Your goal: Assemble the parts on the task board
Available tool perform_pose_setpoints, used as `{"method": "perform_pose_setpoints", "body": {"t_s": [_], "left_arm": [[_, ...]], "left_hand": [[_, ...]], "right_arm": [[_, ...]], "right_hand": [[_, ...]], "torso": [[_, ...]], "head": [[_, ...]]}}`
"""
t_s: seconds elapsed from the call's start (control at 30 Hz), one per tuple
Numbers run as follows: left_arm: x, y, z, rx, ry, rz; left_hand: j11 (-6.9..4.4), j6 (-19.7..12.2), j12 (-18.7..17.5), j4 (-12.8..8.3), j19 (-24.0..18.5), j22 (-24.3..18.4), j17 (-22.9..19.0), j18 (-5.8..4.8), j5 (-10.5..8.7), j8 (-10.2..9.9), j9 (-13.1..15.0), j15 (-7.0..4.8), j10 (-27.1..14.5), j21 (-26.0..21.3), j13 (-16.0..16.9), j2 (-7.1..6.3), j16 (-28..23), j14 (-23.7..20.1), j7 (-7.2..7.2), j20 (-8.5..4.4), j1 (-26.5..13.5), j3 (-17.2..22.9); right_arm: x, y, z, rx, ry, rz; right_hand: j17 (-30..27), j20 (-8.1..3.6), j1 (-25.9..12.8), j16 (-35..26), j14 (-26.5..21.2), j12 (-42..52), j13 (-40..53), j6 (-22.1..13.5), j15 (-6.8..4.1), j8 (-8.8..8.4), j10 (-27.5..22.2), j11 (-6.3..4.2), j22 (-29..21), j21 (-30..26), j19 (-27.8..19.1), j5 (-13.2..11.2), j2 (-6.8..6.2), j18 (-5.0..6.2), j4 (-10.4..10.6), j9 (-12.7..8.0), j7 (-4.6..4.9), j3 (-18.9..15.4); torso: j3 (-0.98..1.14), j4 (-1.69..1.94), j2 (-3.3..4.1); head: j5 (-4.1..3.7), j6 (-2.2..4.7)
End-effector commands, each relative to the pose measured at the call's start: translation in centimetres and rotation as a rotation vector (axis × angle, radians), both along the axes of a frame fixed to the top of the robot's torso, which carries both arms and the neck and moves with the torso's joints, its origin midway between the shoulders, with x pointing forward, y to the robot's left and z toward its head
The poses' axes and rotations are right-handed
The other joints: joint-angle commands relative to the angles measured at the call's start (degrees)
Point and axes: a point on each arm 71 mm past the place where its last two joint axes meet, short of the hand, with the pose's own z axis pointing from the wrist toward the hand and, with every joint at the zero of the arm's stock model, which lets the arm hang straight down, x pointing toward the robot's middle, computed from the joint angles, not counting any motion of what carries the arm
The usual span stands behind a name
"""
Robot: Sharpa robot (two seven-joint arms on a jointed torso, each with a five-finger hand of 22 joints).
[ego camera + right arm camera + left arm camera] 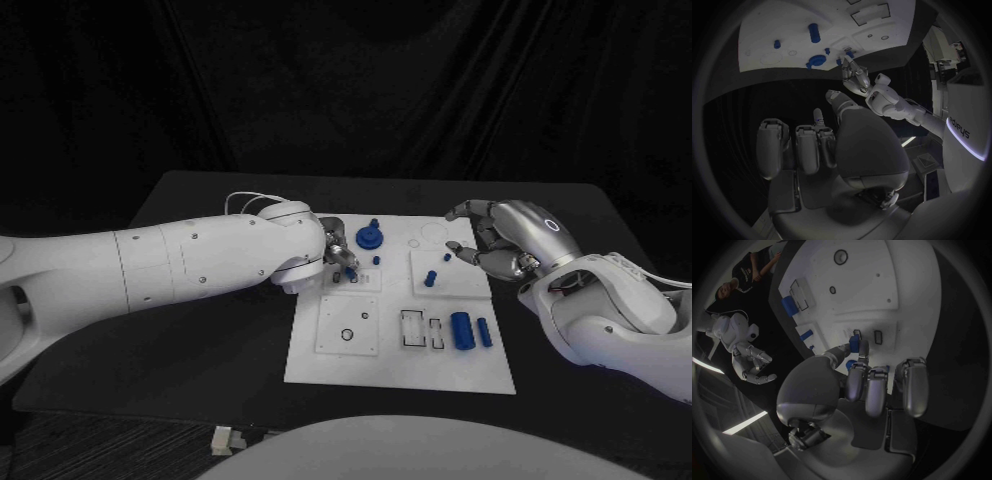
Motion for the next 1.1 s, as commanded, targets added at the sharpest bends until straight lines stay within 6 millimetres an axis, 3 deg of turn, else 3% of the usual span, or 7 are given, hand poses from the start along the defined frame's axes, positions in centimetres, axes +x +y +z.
{"method": "perform_pose_setpoints", "body": {"t_s": [0.03, 1.1], "left_arm": [[-0.16, -0.14, -0.25, 0.002, 0.012, -0.015], [-0.35, -0.23, -0.99, -0.025, 0.003, -0.010]], "left_hand": [[0.15, 0.21, -0.23, -3.11, -0.05, 11.67, 15.04, 0.84, 0.14, 0.20, 6.68, -0.26, -0.36, 0.05, 3.70, 0.90, 0.13, 6.03, -0.61, 0.09, 0.31, 3.66], [0.05, 0.04, -0.66, 0.99, -0.28, 11.55, 14.76, 0.93, -1.36, -0.20, 6.88, -0.29, -0.61, -0.36, 3.30, 0.23, -0.04, 5.85, -0.86, 0.11, -1.04, 0.95]], "right_arm": [[-0.07, -0.05, 0.00, 0.010, -0.009, -0.003], [-0.05, -0.23, -0.05, 0.012, -0.007, -0.008]], "right_hand": [[7.86, -0.40, 0.55, -0.25, 4.45, -0.20, 12.68, -0.07, -0.48, 0.36, 4.34, -0.29, 11.65, -0.28, 1.22, 0.27, -0.06, 0.63, 0.10, -0.08, 0.01, 0.29], [7.87, -0.40, 0.50, -0.25, 4.45, -0.21, 12.66, -0.03, -0.47, 0.39, 4.33, -0.26, 11.64, -0.30, 1.23, 0.33, -0.02, 0.63, 0.18, -0.13, 0.02, 0.29]], "torso": [[0.02, -0.02, -0.01], [0.00, -0.01, 0.03]], "head": [[0.03, -0.01], [-0.06, -0.01]]}}
